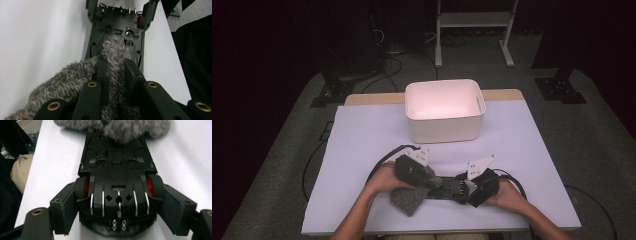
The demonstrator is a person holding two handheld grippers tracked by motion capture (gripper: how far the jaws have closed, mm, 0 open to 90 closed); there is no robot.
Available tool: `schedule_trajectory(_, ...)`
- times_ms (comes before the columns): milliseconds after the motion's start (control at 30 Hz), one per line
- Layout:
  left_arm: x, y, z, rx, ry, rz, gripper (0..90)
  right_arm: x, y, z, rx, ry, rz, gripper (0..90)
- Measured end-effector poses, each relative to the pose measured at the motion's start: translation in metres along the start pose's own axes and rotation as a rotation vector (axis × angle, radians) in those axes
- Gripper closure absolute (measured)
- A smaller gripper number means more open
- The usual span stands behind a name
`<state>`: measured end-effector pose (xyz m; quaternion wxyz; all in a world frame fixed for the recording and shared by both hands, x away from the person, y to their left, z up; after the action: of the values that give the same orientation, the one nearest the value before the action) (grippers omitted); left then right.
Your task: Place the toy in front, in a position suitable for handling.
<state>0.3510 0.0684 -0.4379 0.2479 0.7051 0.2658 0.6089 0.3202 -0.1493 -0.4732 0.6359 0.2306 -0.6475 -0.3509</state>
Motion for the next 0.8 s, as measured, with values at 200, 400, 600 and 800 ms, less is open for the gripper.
schedule_trajectory(200,-0.011,0.012,-0.003,-0.023,-0.032,-0.008,76.7,-0.009,0.013,-0.002,0.013,0.012,0.013,21.4)
schedule_trajectory(400,-0.017,0.021,-0.005,-0.04,-0.05,-0.009,76.6,-0.012,0.014,-0.003,0.008,0.021,0.01,21.4)
schedule_trajectory(600,-0.017,0.022,-0.008,-0.043,-0.053,0.007,76.4,-0.011,0.013,-0.001,0.017,0.022,0.019,22.8)
schedule_trajectory(800,-0.019,0.022,-0.013,-0.043,-0.067,0.011,76.7,-0.011,0.013,-0.002,-0.011,0.041,0.021,21.2)
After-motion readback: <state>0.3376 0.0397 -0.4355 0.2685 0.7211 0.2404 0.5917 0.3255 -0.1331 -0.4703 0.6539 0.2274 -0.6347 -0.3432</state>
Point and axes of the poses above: each handheld gripper's, and its own axes: x roughly backward along the jaws, y roughly out of its top, z roughly to its left, the point moved 3 cm from there along -x, roughly forward along the jaws, and after that the axes turned 1 degree about -z, right-handed, at the moved point
